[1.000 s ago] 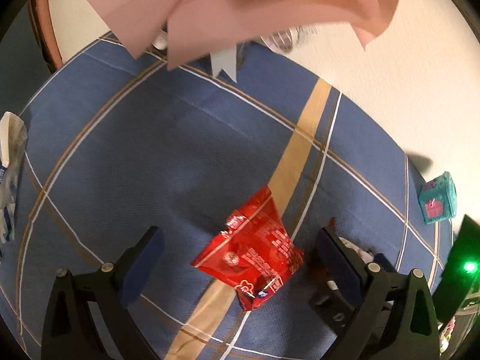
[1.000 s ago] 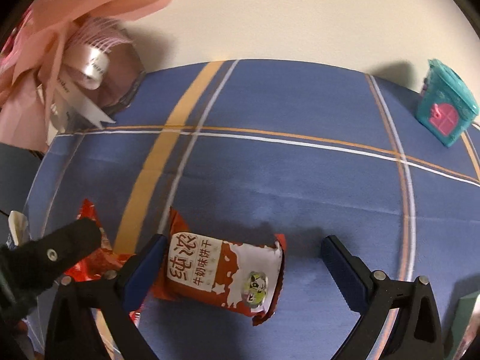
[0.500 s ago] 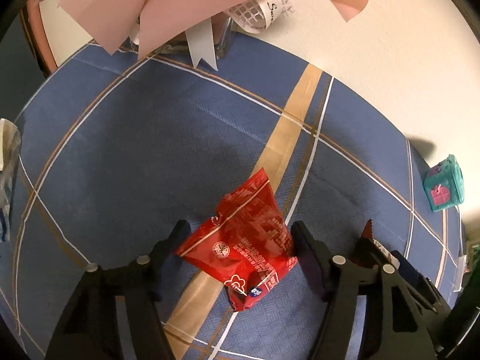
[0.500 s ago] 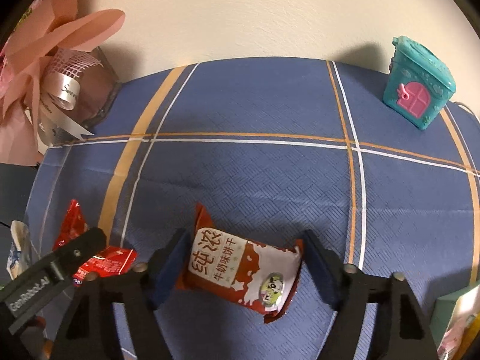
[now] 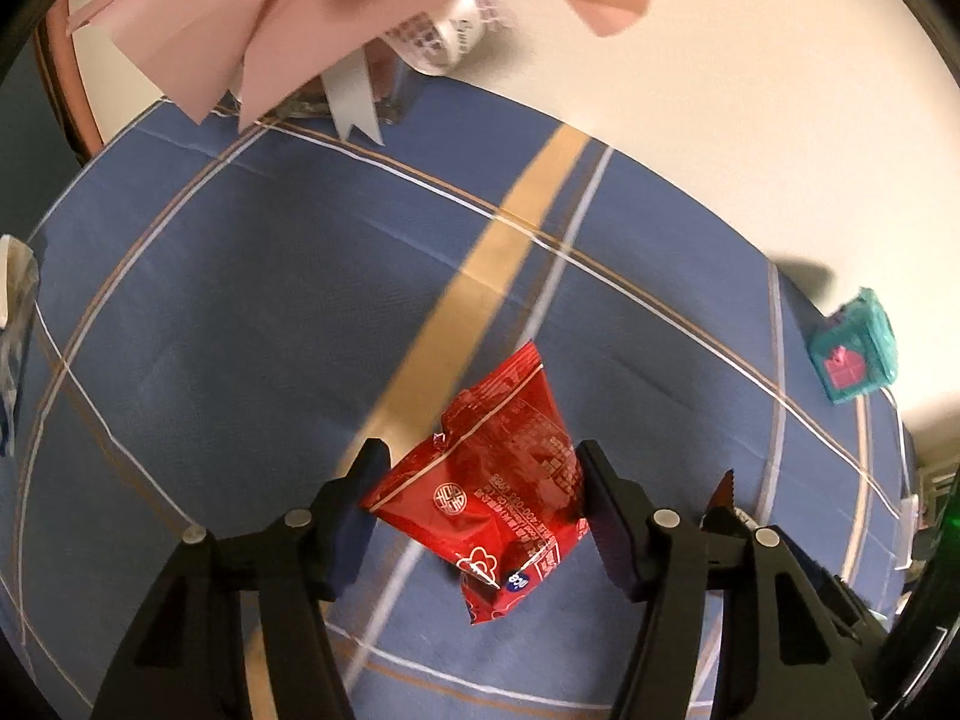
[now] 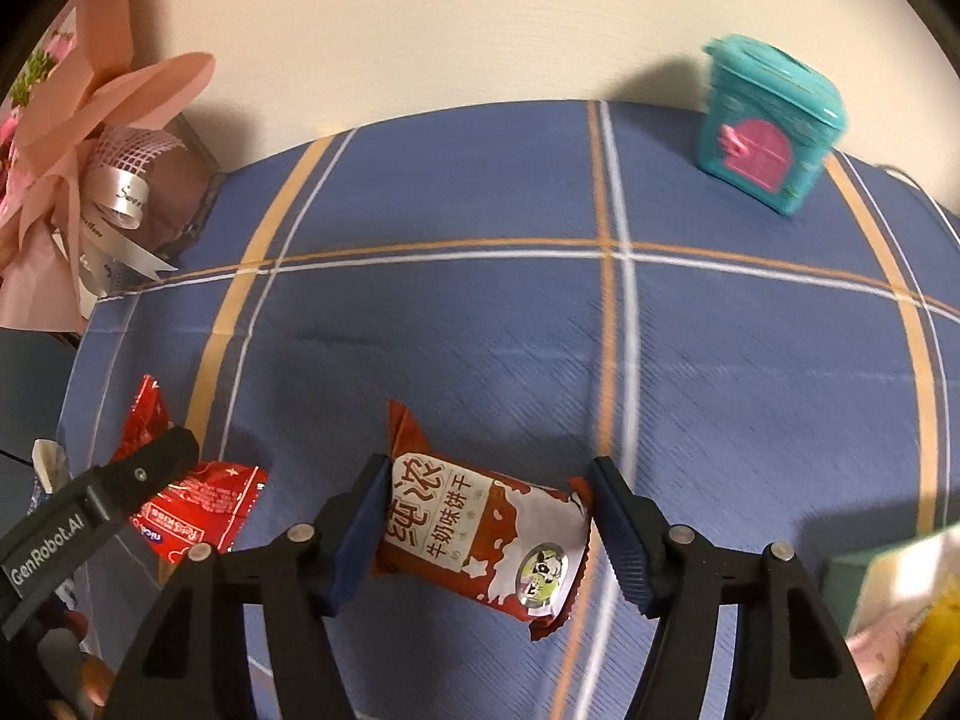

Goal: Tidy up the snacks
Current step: 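Grasp the red pastry pack with the left tool while the right tool grasps the brown milk biscuit box, then lift both snacks and carry them over the white tray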

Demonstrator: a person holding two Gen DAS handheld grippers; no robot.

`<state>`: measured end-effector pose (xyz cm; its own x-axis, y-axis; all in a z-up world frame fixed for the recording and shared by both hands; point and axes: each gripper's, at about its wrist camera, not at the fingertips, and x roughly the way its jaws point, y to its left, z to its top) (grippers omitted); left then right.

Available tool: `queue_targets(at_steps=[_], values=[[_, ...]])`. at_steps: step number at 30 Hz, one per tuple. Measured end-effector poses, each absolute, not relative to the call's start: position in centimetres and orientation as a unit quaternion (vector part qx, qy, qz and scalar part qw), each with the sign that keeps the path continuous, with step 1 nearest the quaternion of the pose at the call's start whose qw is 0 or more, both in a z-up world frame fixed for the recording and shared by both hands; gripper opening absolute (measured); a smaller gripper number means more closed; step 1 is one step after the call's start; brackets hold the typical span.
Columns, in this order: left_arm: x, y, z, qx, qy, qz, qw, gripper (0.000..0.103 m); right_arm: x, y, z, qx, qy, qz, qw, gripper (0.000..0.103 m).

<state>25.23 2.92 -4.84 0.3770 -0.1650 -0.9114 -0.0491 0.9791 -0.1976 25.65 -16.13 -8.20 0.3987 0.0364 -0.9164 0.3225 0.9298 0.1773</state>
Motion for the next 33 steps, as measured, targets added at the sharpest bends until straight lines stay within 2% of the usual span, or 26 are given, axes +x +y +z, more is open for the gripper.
queue_targets(at_steps=[22,33], values=[[11.7,-2.1,0.3,-0.132,0.561,-0.052,0.816,0.065,10.3,-20.3,0.5,0.176,0.510,-0.144,0.830,0.069],[5.9,-4.4,2.3,-0.118,0.545,-0.090,0.825,0.065,3.0,-21.5,2.3,0.177,0.498,-0.164,0.833,0.069]])
